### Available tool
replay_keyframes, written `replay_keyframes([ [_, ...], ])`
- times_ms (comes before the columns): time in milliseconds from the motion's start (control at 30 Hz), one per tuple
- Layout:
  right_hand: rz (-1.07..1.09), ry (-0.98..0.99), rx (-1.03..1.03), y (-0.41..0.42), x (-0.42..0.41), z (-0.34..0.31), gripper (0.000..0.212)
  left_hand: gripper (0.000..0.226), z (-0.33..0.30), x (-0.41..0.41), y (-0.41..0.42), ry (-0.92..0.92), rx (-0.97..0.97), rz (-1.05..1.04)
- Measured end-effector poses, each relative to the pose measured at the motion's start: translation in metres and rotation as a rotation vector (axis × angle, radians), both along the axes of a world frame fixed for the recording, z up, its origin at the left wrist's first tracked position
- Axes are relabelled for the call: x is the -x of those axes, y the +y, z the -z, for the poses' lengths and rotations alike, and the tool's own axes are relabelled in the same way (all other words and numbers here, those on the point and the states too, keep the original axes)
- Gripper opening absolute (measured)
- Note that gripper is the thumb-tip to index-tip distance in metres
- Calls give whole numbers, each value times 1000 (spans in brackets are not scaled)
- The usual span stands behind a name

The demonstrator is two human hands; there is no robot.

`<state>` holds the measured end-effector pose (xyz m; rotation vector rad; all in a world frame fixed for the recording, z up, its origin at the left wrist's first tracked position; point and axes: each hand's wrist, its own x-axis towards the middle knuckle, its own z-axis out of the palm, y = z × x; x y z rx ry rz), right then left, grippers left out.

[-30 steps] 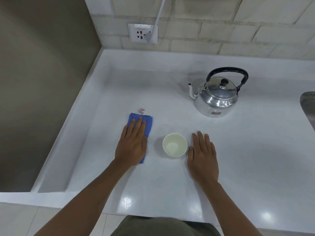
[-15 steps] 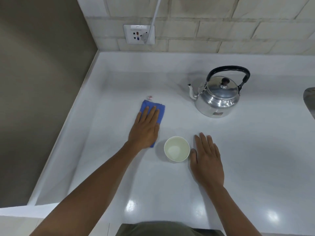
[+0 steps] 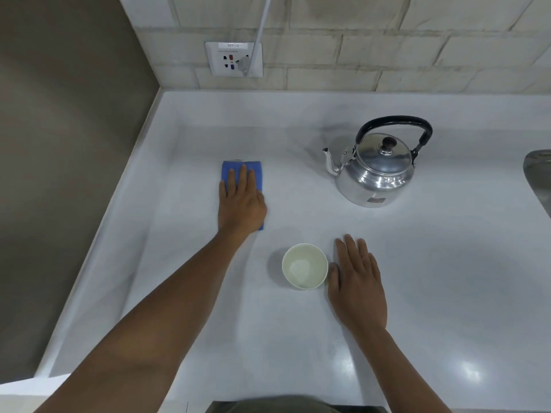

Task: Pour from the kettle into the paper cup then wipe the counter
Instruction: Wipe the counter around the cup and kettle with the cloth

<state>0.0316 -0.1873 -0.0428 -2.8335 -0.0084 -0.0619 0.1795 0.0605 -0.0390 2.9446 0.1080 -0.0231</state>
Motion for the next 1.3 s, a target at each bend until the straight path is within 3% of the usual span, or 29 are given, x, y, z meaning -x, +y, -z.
replay_keyframes([
  [267, 2, -6, -46, -3, 0, -2, 57, 58, 9, 43, 7, -107, -28, 343],
  [433, 0, -1, -54, -3, 1, -2, 57, 58, 11, 63, 25, -121, -21, 193],
  [667, 4, -14, -56, -2, 2, -3, 56, 65, 3, -2, 21, -7, -8, -96],
  [800, 0, -18, -38, -3, 1, 0, 55, 63, 0, -19, -18, -17, -1, 26],
  [1000, -2, -17, -39, -3, 0, 1, 55, 57, 10, 38, -7, -120, -3, 289],
  [1300, -4, -24, -34, -4, 1, 2, 55, 61, 4, -9, 24, -46, -69, 74],
])
